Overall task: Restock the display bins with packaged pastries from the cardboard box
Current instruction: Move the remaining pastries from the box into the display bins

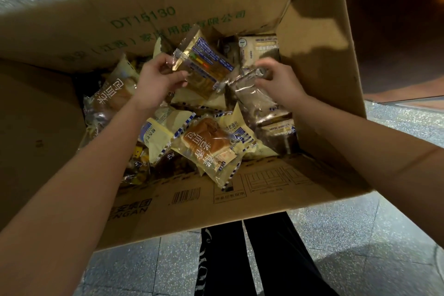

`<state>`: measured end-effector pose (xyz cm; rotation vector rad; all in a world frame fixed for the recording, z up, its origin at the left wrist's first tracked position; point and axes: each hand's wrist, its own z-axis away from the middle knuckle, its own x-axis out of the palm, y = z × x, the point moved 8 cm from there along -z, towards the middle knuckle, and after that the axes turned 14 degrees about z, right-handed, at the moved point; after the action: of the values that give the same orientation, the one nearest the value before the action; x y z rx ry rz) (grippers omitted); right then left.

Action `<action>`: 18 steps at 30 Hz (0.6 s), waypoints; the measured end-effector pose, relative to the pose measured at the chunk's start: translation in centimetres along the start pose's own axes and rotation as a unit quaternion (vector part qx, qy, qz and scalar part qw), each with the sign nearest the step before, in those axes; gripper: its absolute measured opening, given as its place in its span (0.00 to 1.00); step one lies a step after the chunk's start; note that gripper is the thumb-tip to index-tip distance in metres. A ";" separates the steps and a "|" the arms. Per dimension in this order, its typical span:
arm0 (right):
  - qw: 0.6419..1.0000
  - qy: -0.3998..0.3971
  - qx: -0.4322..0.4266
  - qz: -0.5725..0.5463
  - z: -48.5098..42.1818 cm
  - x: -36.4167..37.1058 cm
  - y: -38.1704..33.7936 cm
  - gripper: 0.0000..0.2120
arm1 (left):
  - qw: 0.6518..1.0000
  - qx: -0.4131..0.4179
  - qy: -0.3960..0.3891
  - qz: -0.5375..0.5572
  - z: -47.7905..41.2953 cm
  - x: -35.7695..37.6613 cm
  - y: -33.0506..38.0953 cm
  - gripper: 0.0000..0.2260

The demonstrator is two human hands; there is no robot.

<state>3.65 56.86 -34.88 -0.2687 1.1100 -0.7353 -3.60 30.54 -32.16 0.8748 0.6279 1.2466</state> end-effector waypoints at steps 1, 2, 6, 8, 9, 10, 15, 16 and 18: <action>1.000 0.018 0.005 -0.023 -0.1 -0.8 -0.1 0.16 | 1.000 0.006 0.002 -0.013 0.4 -0.2 0.5 0.06; 0.999 0.026 0.013 -0.043 -0.2 -1.4 -0.2 0.16 | 1.000 0.010 0.004 -0.029 0.8 -0.4 1.0 0.06; 0.998 0.003 0.036 -0.043 -1.2 -3.2 -1.6 0.20 | 0.997 0.034 0.024 -0.067 2.6 -1.2 3.3 0.08; 0.999 -0.007 0.032 -0.038 -1.3 -4.0 -3.1 0.20 | 0.997 0.046 0.029 -0.063 3.5 -1.8 4.8 0.07; 0.999 -0.009 0.027 -0.038 -1.3 -4.4 -4.0 0.20 | 0.996 0.052 0.028 -0.067 4.0 -2.2 5.5 0.07; 0.999 -0.009 0.026 -0.039 -1.2 -4.9 -4.8 0.19 | 0.995 0.060 0.028 -0.077 4.5 -2.8 6.3 0.07; 0.998 -0.020 0.007 -0.066 0.6 -8.3 -10.2 0.17 | 0.971 0.149 0.043 -0.183 8.6 -5.2 11.1 0.11; 0.997 -0.024 -0.003 -0.068 1.1 -8.9 -11.5 0.17 | 0.971 0.158 0.044 -0.171 9.6 -5.6 12.1 0.13; 0.997 -0.032 -0.022 -0.070 2.2 -10.0 -14.0 0.18 | 0.975 0.161 0.042 -0.150 11.6 -6.6 13.7 0.12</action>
<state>-2.50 52.73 -19.19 -0.4093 1.0546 -0.8219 -3.04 22.67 -14.75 0.9558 1.0115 0.9247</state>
